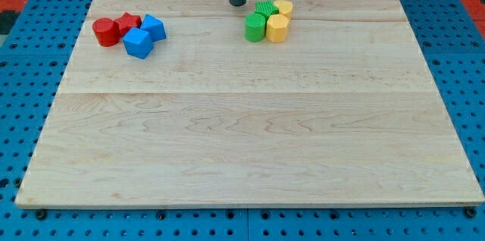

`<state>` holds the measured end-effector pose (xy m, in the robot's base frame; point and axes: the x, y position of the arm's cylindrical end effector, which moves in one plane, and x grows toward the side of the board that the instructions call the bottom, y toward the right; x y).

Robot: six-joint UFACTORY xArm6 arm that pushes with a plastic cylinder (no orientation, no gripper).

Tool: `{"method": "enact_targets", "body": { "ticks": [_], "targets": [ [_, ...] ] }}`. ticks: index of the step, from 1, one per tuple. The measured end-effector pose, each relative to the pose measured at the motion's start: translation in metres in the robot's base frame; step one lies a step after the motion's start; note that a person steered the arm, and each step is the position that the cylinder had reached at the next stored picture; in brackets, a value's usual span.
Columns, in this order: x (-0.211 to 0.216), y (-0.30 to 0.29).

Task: Point your arm left to green star

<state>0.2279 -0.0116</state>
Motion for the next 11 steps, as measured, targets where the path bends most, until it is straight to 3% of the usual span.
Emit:
{"method": "enact_targets", "body": {
  "ticks": [7,11],
  "targets": [
    [0.012,-0.004],
    [-0.014,0.008]
  ]
}}
